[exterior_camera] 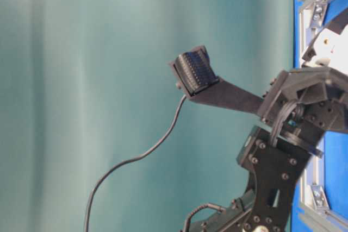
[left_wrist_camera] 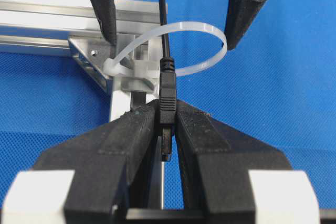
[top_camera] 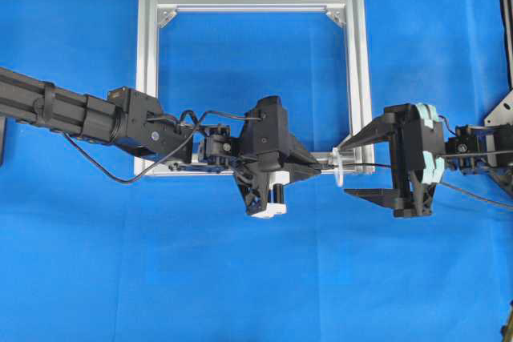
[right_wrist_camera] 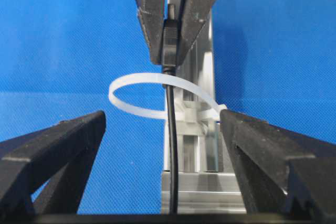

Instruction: Insert the wire through the string loop located on the right side.

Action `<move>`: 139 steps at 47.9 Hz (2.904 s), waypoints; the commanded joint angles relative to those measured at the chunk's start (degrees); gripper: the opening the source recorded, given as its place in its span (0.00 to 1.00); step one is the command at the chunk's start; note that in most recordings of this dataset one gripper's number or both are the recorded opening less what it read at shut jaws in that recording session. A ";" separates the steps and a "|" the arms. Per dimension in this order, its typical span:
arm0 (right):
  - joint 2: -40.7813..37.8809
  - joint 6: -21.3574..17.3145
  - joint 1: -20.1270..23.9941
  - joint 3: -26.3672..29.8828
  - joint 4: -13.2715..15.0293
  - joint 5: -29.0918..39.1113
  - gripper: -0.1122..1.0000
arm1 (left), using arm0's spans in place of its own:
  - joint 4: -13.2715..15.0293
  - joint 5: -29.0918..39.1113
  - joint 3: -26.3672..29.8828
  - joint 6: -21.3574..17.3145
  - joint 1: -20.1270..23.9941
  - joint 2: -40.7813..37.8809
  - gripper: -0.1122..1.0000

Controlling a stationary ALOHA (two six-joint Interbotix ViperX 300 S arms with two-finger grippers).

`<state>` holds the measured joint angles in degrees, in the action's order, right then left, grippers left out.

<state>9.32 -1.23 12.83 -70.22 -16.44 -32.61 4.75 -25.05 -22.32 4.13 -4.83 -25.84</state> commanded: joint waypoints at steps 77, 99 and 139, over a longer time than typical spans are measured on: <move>2.46 0.00 0.09 0.70 -0.18 4.75 0.93 | -0.26 -1.23 -58.62 0.00 -2.72 55.20 0.17; 2.46 0.00 0.09 0.79 -0.18 4.83 0.93 | -0.26 3.16 -57.04 -0.53 -2.72 54.58 0.17; 14.94 0.97 -3.96 2.55 0.00 12.39 0.93 | -0.26 13.01 -52.29 -0.88 -0.35 65.65 0.82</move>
<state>21.45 -0.70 9.58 -69.35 -16.44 -22.06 4.66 -13.89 -76.82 3.34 -5.89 37.88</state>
